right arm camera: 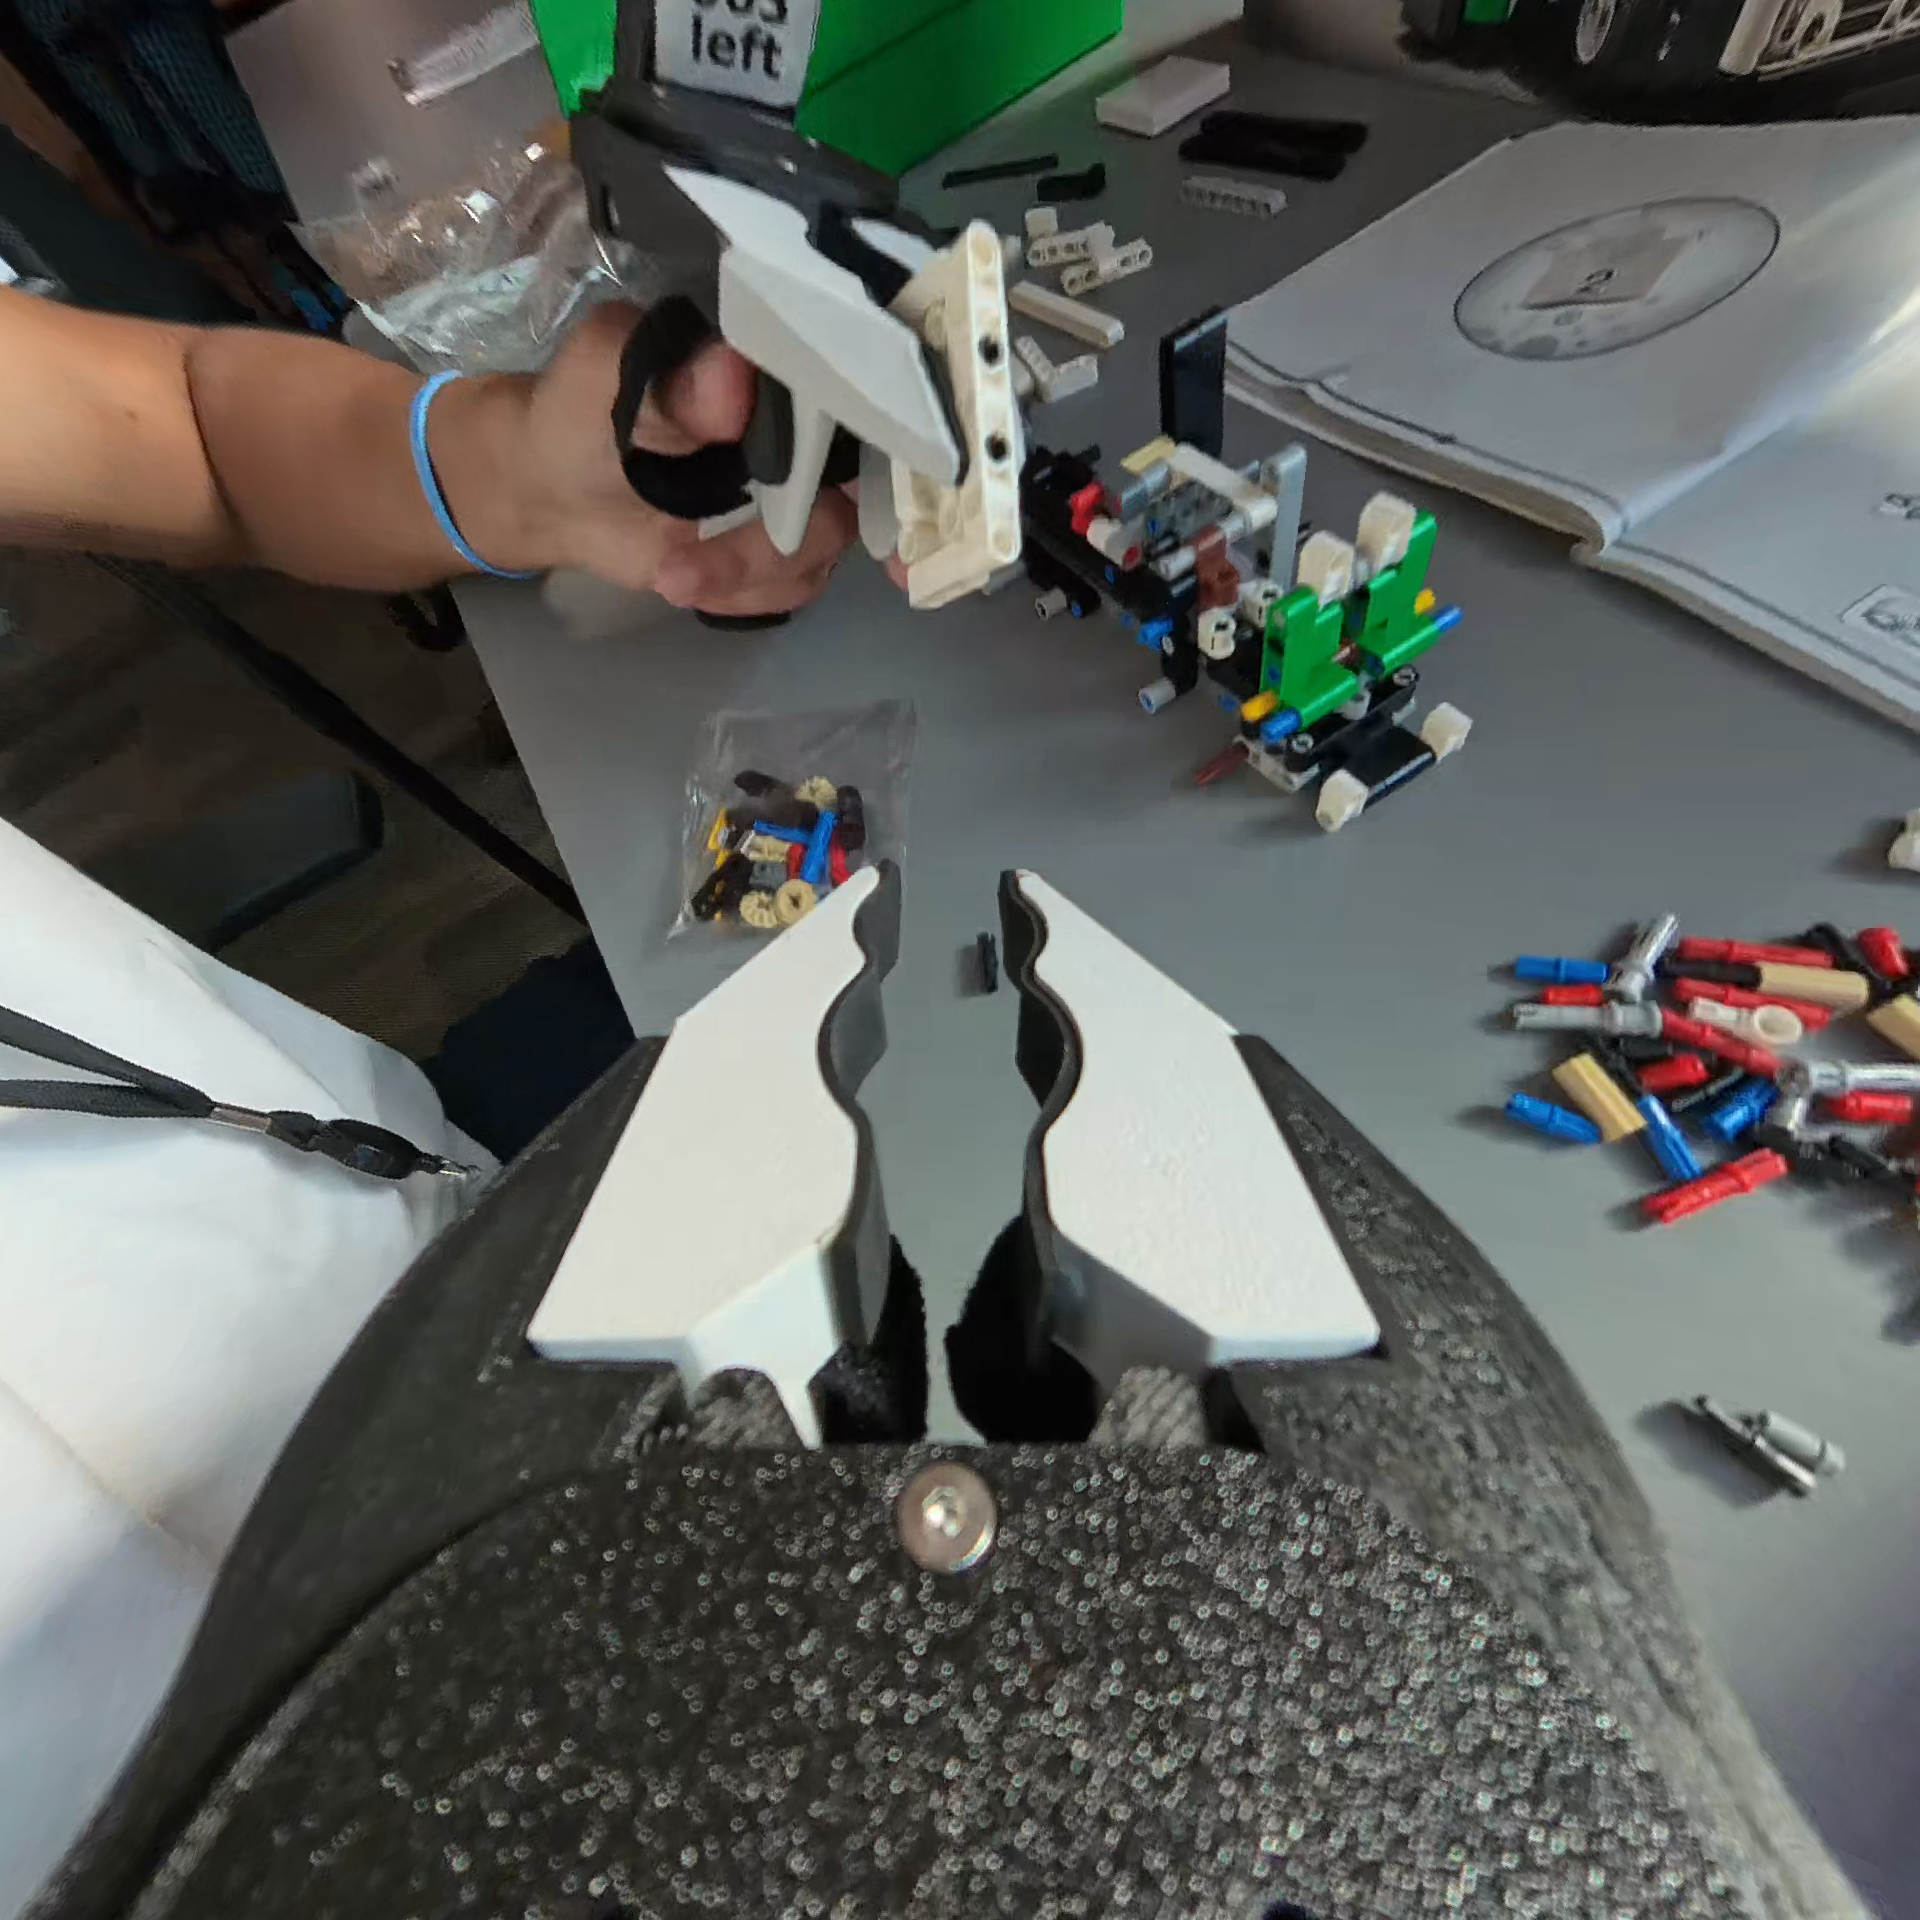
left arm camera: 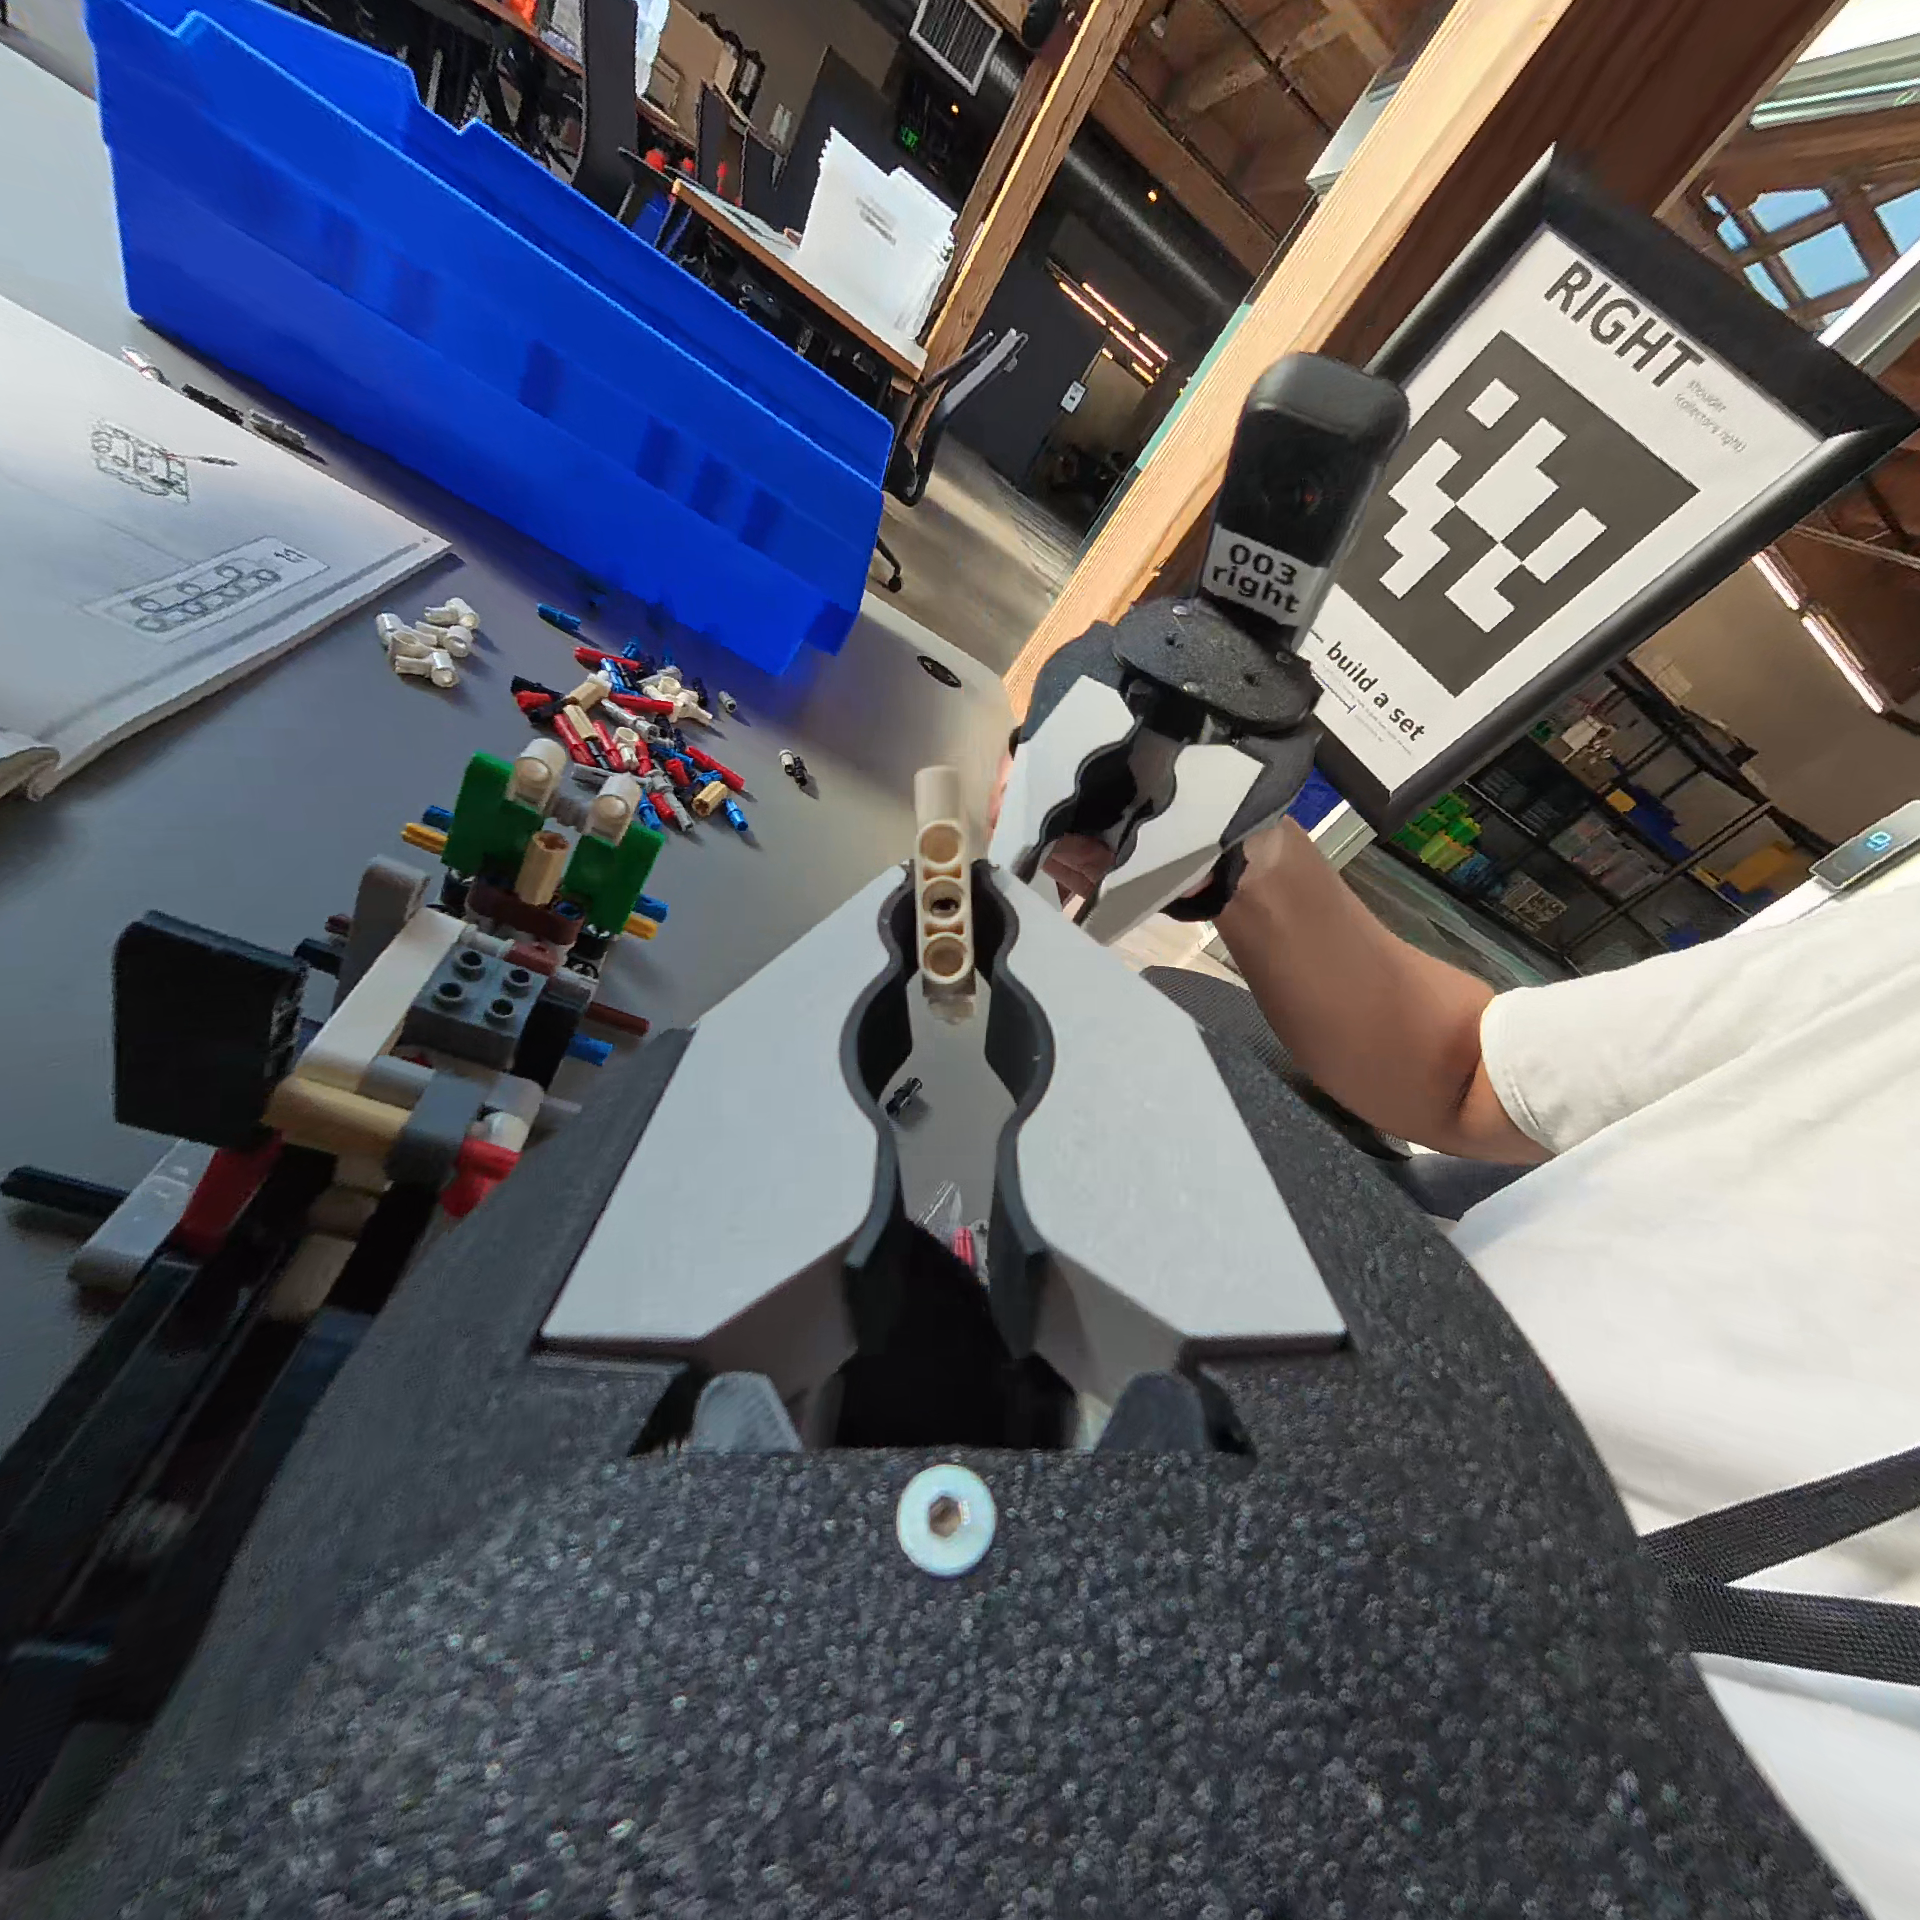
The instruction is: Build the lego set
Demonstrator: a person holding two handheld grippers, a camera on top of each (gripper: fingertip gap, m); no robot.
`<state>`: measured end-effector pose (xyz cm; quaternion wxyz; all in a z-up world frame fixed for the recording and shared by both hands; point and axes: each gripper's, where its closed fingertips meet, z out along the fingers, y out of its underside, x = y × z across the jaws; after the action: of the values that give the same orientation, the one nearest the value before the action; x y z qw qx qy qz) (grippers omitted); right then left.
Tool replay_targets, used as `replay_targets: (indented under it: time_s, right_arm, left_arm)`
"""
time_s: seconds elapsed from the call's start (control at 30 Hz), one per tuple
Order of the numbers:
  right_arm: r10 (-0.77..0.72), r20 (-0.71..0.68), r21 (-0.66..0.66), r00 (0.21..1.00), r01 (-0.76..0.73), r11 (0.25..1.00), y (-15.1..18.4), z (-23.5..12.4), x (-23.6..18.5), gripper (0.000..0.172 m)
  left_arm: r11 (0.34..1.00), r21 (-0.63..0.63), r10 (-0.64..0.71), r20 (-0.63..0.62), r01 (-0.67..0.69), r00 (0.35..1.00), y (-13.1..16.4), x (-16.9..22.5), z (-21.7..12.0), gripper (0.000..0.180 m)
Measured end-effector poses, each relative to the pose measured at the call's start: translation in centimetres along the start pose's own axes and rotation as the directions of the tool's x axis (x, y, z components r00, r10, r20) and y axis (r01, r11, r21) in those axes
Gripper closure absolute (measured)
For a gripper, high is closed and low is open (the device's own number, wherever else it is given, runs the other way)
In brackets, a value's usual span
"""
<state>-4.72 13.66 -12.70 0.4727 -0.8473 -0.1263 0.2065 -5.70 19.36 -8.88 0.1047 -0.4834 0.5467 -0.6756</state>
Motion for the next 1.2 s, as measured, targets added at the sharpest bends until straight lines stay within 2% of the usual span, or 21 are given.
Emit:
replay_targets:
  time_s: [0.1,0.2,0.27,0.5,0.8,0.93,0.97,1.03,1.1,1.2]
  right_arm:
    - [-0.07,-0.128,-0.032,0.989,0.067,0.997,2.8,0.2,-0.1,0.155]
    - [-0.108,-0.153,-0.06,0.982,0.1,0.993,3.9,0.9,-0.5,0.155]
    - [-0.139,-0.146,-0.126,0.979,0.121,0.985,4.7,1.6,-0.4,0.154]
    - [-0.196,-0.128,-0.227,0.972,0.164,0.96,5.0,3.4,1.0,0.157]
    - [-0.267,-0.189,-0.241,0.945,0.219,0.945,4.5,4.4,1.2,0.167]
    - [-0.18,-0.263,-0.214,0.948,0.124,0.969,4.0,4.8,1.5,0.168]
    - [-0.121,-0.268,-0.152,0.956,0.082,0.985,3.1,4.8,1.3,0.168]
    - [0.102,-0.193,0.076,0.976,-0.088,0.993,0.0,4.5,0.5,0.169]
    - [0.336,0.01,0.268,0.942,-0.327,0.906,-2.7,3.9,-0.5,0.169]
    - [0.526,0.31,0.365,0.792,-0.61,0.704,-5.0,3.2,-1.4,0.169]
  left_arm:
    - [0.997,-0.071,0.031,0.061,-0.026,0.998,1.3,-0.7,0.5,0.175]
    - [0.984,-0.15,0.112,0.122,-0.093,0.986,2.6,-1.3,1.0,0.175]
    - [0.976,-0.192,0.132,0.136,-0.105,0.982,3.3,-1.4,1.2,0.175]
    - [0.97,-0.217,0.143,0.137,-0.111,0.98,3.7,-1.4,1.3,0.175]
    - [0.969,-0.222,0.147,0.163,-0.108,0.976,3.7,-1.9,1.1,0.175]
    - [0.972,-0.204,0.158,0.182,-0.12,0.971,3.3,-2.1,0.9,0.175]
    - [0.973,-0.192,0.164,0.178,-0.129,0.97,3.1,-2.0,0.9,0.175]
    - [0.974,-0.141,0.197,0.139,-0.178,0.971,2.3,-1.2,0.9,0.175]
    - [0.963,-0.068,0.266,0.104,-0.26,0.958,1.2,-0.1,0.7,0.175]
    - [0.947,-0.007,0.32,0.097,-0.321,0.942,0.2,0.8,0.4,0.175]
